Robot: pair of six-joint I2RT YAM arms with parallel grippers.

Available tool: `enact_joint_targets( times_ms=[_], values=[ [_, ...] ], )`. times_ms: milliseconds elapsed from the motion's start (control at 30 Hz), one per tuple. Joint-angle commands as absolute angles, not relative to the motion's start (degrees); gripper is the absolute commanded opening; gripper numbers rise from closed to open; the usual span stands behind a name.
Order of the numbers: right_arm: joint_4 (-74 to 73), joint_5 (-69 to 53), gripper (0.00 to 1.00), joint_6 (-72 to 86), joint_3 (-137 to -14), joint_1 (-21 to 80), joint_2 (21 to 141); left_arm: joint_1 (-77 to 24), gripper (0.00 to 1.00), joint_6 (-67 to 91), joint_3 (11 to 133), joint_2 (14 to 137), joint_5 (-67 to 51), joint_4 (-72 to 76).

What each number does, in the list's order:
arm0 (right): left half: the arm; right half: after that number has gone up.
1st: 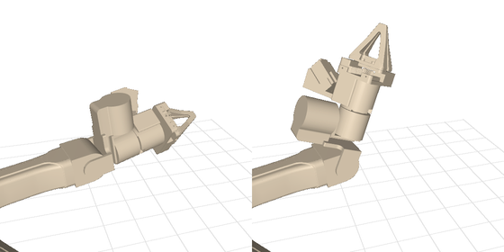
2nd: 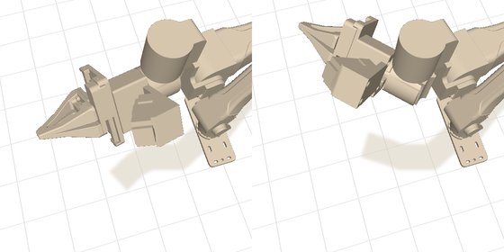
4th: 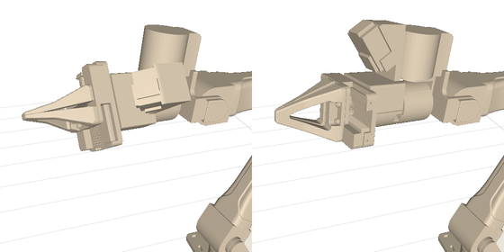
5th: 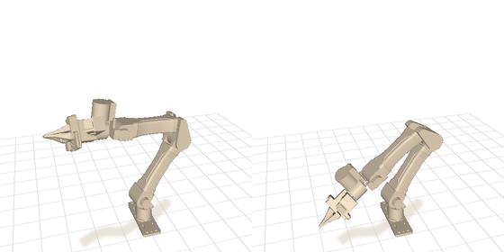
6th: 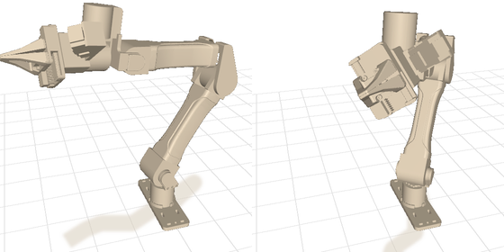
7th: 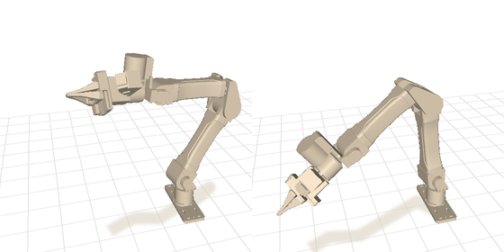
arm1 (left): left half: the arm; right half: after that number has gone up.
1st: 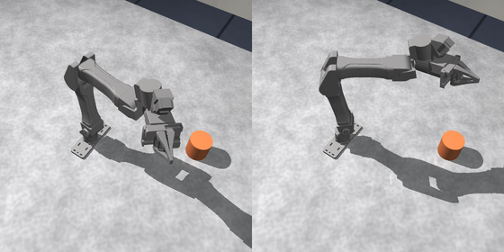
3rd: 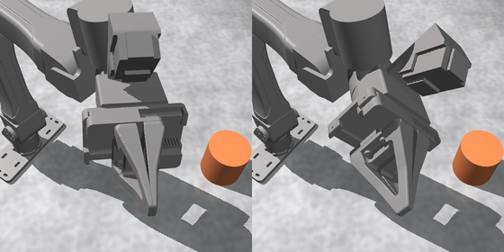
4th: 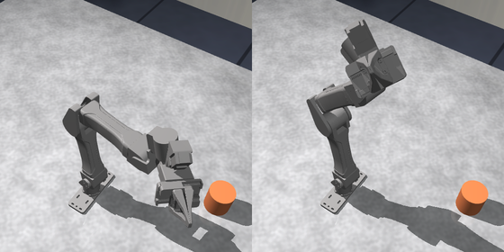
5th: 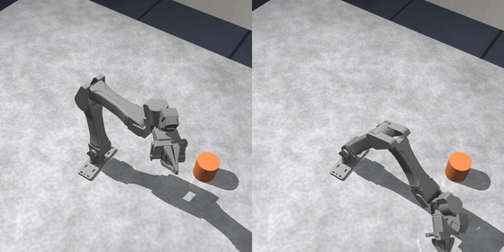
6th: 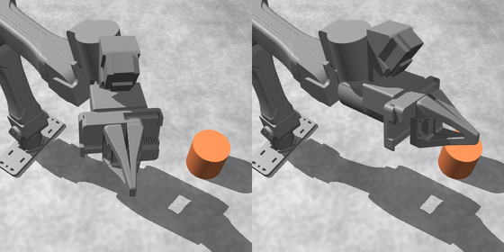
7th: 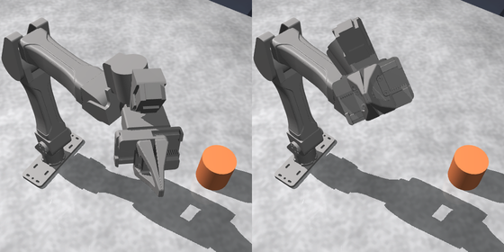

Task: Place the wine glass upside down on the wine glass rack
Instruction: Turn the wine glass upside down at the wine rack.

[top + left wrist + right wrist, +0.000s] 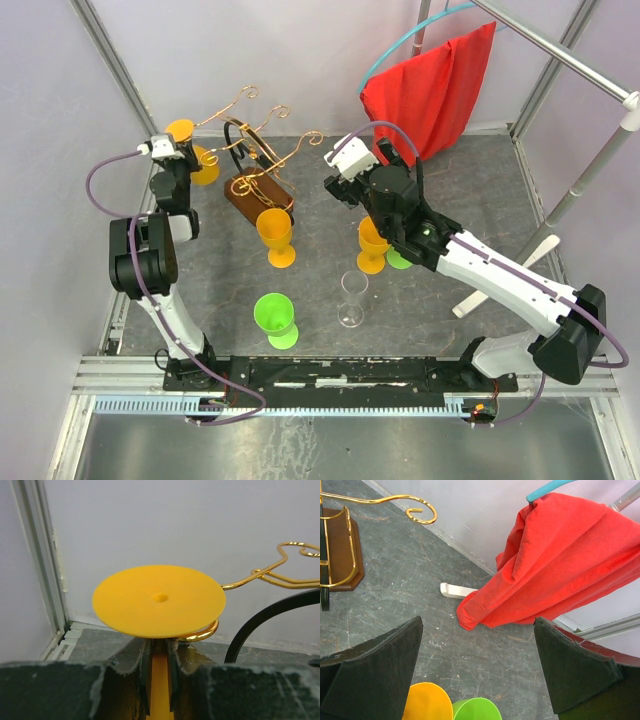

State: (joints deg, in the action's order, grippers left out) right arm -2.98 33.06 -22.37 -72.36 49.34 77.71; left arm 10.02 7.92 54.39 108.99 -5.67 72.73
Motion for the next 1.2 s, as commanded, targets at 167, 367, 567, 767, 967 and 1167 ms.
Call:
enact_joint_targets(
  times_ms=[167, 367, 567, 767, 967, 1167],
  values=[
    [-2.1, 33.1, 1.0, -20.0, -74.6, 48.9, 78.6, 10.4, 0.03, 3.2, 48.1, 102.8, -3.3, 78.0],
    [-3.8, 32.5, 1.0, -17.6, -75.8, 48.5, 79.0, 10.4, 0.04, 4.1, 45.6, 100.0, -7.3, 78.3],
    [-9.1, 31.9, 1.0, -12.9, -79.3, 47.1, 80.6, 9.1, 0.09, 5.3, 47.0, 100.3, -11.7, 75.3],
    [-13.0, 32.3, 1.0, -8.8, -81.3, 45.9, 81.3, 8.7, 0.4, 5.7, 47.4, 101.0, -10.9, 75.5],
    [-16.9, 30.6, 1.0, -0.9, -81.5, 41.2, 79.8, 8.7, 0.54, 5.3, 45.6, 99.2, -10.5, 72.7],
    [-22.0, 26.3, 1.0, 5.1, -82.8, 36.0, 79.3, 8.8, 0.64, 5.4, 41.8, 95.1, -10.0, 68.7]
  ],
)
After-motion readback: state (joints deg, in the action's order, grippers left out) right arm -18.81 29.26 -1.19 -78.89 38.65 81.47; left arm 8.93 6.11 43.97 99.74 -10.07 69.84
